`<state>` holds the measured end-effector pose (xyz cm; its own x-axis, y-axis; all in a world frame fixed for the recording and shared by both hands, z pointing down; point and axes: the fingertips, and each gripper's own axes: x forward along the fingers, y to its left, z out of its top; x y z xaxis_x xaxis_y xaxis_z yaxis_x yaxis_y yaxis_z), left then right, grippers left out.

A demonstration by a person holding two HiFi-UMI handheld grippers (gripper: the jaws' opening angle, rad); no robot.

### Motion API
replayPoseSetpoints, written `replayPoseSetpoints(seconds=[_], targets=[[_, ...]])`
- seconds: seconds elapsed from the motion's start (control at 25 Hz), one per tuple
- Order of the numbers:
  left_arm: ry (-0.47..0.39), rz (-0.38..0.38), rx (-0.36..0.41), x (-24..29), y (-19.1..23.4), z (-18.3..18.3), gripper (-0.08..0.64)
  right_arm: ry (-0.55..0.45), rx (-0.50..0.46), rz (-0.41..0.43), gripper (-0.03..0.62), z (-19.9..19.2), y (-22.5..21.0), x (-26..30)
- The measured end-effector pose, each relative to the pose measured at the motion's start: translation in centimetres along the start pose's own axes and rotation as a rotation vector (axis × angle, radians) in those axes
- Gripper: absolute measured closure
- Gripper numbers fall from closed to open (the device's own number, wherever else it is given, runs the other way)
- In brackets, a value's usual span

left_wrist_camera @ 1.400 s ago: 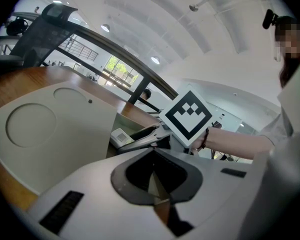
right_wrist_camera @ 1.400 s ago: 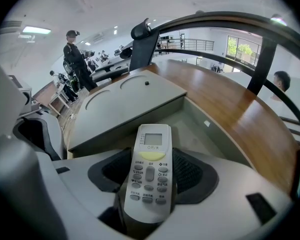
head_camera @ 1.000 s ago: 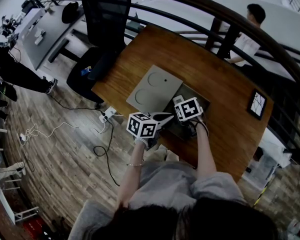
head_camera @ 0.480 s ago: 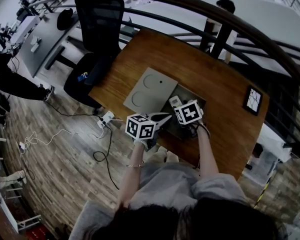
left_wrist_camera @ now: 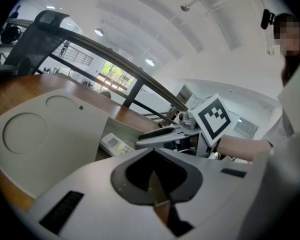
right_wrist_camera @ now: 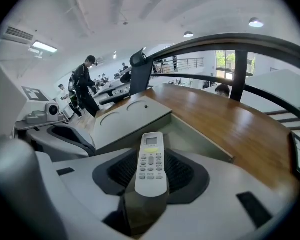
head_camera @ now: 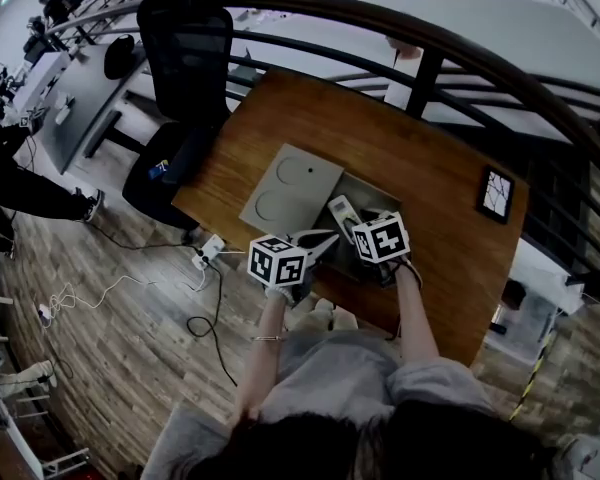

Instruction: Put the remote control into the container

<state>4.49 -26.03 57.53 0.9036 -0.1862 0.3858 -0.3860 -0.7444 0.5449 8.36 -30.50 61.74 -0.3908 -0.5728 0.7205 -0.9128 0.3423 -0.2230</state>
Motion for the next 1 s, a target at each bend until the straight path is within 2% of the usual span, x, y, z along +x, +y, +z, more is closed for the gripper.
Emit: replayPoseSetpoints(seconds=[0.32, 0.52, 1.0], targets=[[-0.005, -0.027, 0.067, 0.0, -2.2, 0.6, 0.557, -0.142, 0.023, 0.014, 0.530, 1.0, 0.3, -3.6], [-0.017, -0.049, 0.116, 0.1, -3.8, 1.3, 0.557, -0.246, 0.030, 0.064, 0.549, 1.9, 1.3, -6.3], [-0.074, -0.074, 0.203, -1.5, -6.9, 3.1, 0.557, -0.383, 0.001, 0.152, 0.563, 3.9, 3.4, -10.3]])
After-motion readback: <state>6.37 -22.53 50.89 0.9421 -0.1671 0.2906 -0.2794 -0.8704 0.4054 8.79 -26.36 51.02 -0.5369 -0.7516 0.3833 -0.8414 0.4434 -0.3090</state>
